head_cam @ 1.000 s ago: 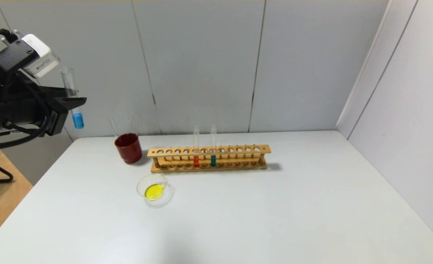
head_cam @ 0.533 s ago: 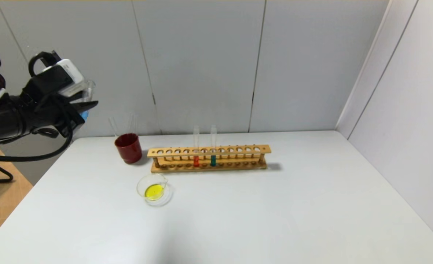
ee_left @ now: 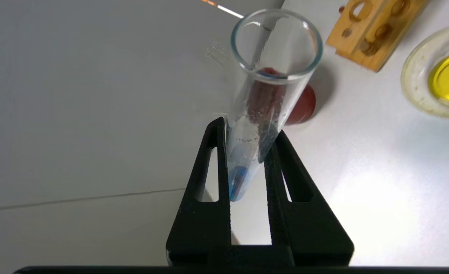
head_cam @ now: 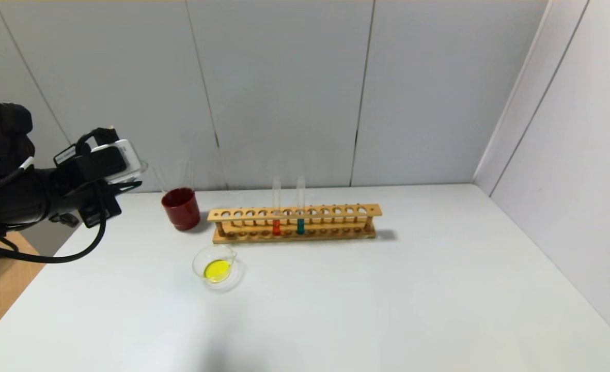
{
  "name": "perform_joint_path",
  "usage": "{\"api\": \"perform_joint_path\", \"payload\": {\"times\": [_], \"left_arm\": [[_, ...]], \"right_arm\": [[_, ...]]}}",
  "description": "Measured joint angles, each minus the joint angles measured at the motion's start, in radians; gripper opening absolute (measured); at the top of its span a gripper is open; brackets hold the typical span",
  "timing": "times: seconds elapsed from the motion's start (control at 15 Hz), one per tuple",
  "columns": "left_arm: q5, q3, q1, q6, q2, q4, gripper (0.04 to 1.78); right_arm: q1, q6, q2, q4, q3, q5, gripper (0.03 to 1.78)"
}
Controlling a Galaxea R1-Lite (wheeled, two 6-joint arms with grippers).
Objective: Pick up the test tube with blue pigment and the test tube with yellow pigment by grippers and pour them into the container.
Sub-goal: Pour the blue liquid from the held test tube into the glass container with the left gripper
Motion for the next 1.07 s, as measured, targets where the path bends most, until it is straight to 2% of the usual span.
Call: {"api": "perform_joint_path", "payload": {"times": [0.73,1.07], "left_arm": [[0.018,-0.001,0.038,0.273,0.042,-0.006,0.32],[0.018,0.002,0.013,0.296,0.095,-0.073,0.32]], "right_arm": [[0.000,0.000,0.000,0.000,0.000,0.000,1.75],[0.000,0.000,0.000,0.000,0.000,0.000,1.75]]}}
